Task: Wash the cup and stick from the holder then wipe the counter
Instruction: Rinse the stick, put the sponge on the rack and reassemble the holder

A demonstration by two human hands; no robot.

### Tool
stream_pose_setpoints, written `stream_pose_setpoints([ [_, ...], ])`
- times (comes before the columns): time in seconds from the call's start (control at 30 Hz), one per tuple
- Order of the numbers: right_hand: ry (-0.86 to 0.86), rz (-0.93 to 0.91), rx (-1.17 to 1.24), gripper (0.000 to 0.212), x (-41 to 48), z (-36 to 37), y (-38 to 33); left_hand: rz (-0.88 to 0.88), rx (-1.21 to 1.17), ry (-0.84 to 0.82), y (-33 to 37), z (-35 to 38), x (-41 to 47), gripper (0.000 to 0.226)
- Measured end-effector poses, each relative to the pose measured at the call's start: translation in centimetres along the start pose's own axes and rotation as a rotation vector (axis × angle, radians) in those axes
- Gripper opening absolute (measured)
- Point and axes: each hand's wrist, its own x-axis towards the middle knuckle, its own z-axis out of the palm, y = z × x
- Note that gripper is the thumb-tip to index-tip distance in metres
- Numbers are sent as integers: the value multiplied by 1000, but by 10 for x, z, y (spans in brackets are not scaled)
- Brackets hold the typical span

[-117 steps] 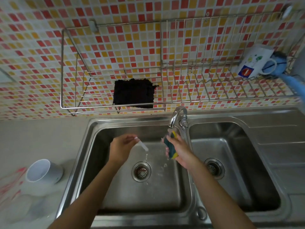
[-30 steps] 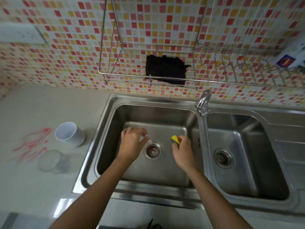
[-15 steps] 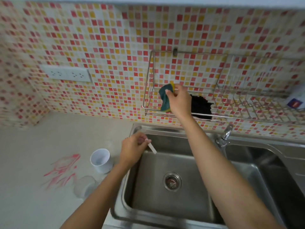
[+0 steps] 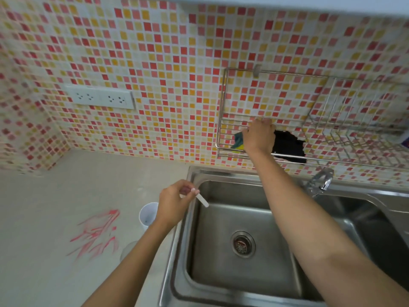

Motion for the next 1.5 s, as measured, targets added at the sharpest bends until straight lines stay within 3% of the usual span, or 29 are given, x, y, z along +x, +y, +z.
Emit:
stream_pose_setpoints([
  [0.13, 356, -252, 399, 27, -55, -2, 0, 38, 77, 42, -21, -34, 1, 15],
  [0.2, 400, -342, 549, 24, -99, 11, -4, 21, 101, 73, -38, -55, 2, 15],
  [0.33, 171, -448, 663, 29, -191, 60, -16, -39, 182, 77, -79, -84, 3, 14],
  [0.53, -534, -330, 600, 58, -269, 136, -41, -27, 270, -58, -120, -84, 0, 16],
  [0.6, -652, -291, 615, 70, -279, 148, -49, -16, 281, -82, -129, -79, -2, 17],
  [0.87, -622, -172, 727, 65, -287, 159, -71, 93, 335, -90, -147, -68, 4, 17],
  [1.03, -680, -76, 748, 74, -288, 167, -81, 107, 300, -169, -145, -58, 1, 12],
  [1.2, -741, 40, 788, 82, -286, 167, -87, 17, 162, -84, -163, -88, -22, 30],
  [1.27, -745, 52, 792, 83, -286, 164, -82, -85, 73, -16, -174, -103, -54, 50],
  [1.33, -755, 46, 787, 83, -289, 160, -72, -188, -20, -93, -188, -114, -85, 67],
  [1.4, -776, 31, 767, 84, -294, 153, -58, -257, -60, -299, -200, -117, -107, 80],
  [1.5, -811, -13, 723, 88, -300, 140, -39, -255, -56, -504, -204, -107, -119, 96],
])
